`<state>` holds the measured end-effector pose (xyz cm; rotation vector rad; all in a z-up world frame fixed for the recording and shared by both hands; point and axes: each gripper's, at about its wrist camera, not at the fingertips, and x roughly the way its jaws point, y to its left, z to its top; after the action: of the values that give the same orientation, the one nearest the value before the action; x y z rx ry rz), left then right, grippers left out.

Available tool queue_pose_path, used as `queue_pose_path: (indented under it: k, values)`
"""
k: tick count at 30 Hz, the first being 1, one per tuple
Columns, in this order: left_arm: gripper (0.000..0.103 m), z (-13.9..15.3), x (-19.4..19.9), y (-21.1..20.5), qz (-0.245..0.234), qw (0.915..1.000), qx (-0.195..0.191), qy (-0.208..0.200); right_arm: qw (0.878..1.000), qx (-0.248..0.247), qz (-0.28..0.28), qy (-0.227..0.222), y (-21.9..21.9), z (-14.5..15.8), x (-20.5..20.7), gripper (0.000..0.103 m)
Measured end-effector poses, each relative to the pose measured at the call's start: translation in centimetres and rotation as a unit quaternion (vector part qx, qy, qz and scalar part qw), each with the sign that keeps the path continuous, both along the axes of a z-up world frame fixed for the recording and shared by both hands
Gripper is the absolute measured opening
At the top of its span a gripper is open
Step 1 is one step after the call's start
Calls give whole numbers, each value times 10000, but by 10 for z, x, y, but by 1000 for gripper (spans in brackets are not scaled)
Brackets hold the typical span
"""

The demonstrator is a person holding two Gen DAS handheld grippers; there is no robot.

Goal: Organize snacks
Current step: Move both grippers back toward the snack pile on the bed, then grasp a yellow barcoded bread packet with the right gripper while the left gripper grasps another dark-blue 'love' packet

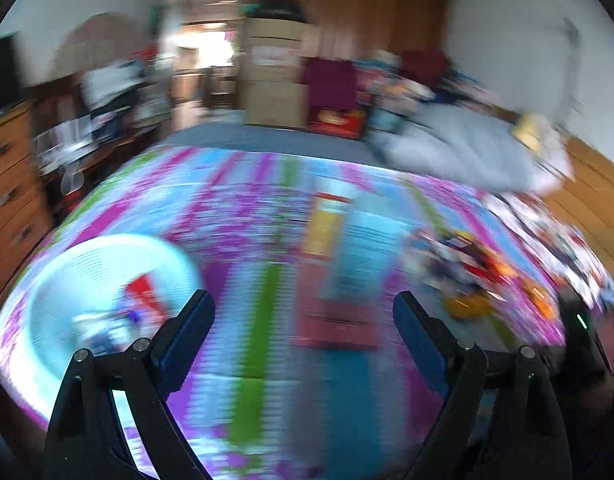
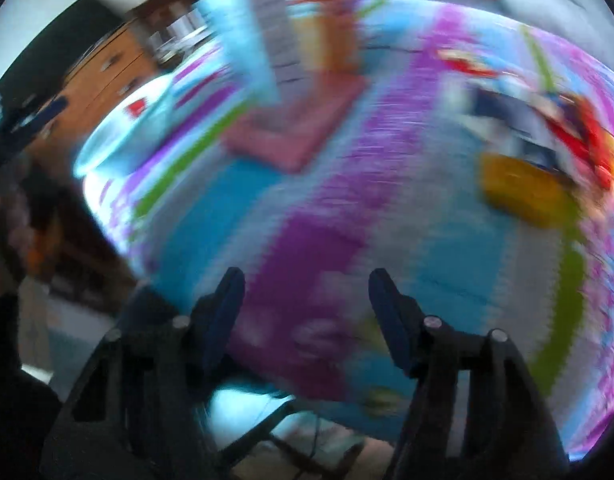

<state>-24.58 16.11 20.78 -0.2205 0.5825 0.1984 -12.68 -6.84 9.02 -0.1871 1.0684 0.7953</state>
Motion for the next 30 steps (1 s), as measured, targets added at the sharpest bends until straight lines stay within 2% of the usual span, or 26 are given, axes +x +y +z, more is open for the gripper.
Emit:
queue_pose_path:
  k: [3, 5, 6, 8, 10, 14, 15, 16, 17, 19, 21, 22, 24, 26, 27, 30]
  values:
    - [92, -6, 27, -39, -606, 9980, 37, 173, 9990, -199, -237, -320, -32, -2, 24, 66]
    - [92, -15, 45, -58, -881, 9955, 13, 347, 9949, -626, -3, -789, -38, -4, 38, 66]
    - [92, -19, 53, -65, -978, 9943, -40, 429, 9859, -1025, 390, -1267, -33, -6, 42, 66]
    - [91, -28, 68, -76, -1109, 9921, -175, 560, 9671, -1478, 988, -1817, -26, -12, 50, 69]
    - [92, -38, 78, -85, -1201, 9900, -315, 663, 9485, -1798, 1457, -2161, -20, -18, 69, 70]
    - [92, -53, 98, -99, -1408, 9848, -625, 804, 9393, -1914, 2091, -1932, -12, -39, 109, 72]
    - [92, -56, 101, -101, -1447, 9837, -645, 849, 9374, -1960, 2206, -1851, -11, -47, 117, 82]
    - [92, -60, 106, -105, -1500, 9822, -660, 918, 9349, -1988, 2247, -1895, -8, -54, 123, 86]
    - [92, -65, 109, -107, -1532, 9812, -677, 953, 9355, -1983, 2236, -1884, -6, -59, 128, 86]
    - [92, -72, 117, -113, -1614, 9783, -755, 1059, 9453, -1772, 2158, -1685, -5, -65, 137, 83]
    - [92, -79, 126, -119, -1660, 9762, -768, 1166, 9595, -1453, 1907, -1477, -9, -65, 141, 72]
    - [92, -80, 131, -121, -1676, 9757, -764, 1189, 9629, -1386, 1786, -1475, -11, -64, 139, 70]
    - [92, -82, 139, -125, -1721, 9747, -779, 1198, 9698, -1226, 1535, -1447, -18, -60, 136, 58]
    - [92, -83, 147, -130, -1748, 9747, -727, 1189, 9834, -783, 1121, -1191, -37, -48, 132, 51]
    - [92, -84, 151, -132, -1760, 9747, -708, 1183, 9914, -383, 809, -959, -54, -41, 129, 51]
    - [92, -90, 168, -138, -1803, 9741, -637, 1203, 9985, 336, 182, -402, -90, -34, 115, 50]
